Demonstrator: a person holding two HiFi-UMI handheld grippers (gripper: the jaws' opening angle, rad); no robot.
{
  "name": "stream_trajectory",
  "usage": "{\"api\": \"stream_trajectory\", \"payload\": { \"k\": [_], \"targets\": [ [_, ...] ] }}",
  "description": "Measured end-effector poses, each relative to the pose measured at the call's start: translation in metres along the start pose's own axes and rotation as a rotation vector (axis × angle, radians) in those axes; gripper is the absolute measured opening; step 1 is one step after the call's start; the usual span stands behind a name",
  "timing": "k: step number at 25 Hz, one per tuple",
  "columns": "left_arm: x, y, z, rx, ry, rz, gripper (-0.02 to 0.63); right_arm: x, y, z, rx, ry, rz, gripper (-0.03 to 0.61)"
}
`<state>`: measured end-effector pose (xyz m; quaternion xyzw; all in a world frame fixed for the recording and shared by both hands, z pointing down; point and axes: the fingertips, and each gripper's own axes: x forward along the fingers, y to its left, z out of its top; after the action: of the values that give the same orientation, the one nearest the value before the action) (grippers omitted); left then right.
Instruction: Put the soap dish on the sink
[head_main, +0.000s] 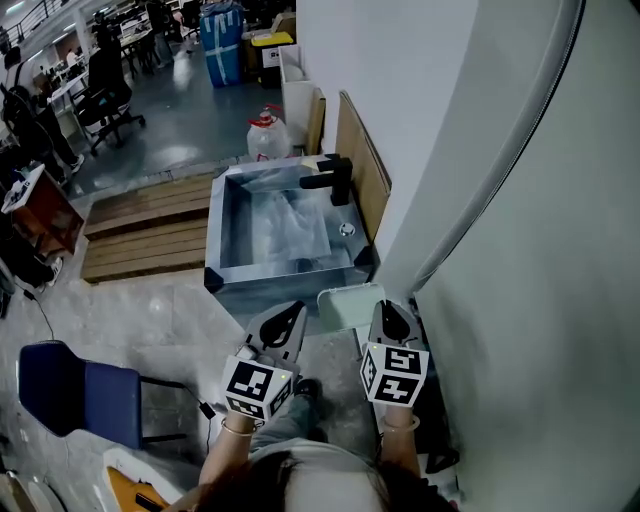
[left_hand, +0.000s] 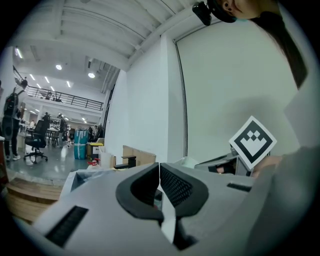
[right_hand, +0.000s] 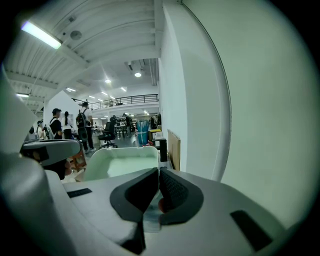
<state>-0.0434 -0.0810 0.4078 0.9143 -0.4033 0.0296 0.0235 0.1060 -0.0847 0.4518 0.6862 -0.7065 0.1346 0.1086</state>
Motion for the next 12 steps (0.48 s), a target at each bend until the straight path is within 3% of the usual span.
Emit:
{"api": "stream_trajectory", "payload": {
  "k": [12],
  "targets": [
    [0.054, 0.027, -0.002, -0.016, 0.017, -0.035, 0.009, 0.056, -0.016, 0.008, 0.002, 0.043, -0.03, 0.031]
  ]
}}
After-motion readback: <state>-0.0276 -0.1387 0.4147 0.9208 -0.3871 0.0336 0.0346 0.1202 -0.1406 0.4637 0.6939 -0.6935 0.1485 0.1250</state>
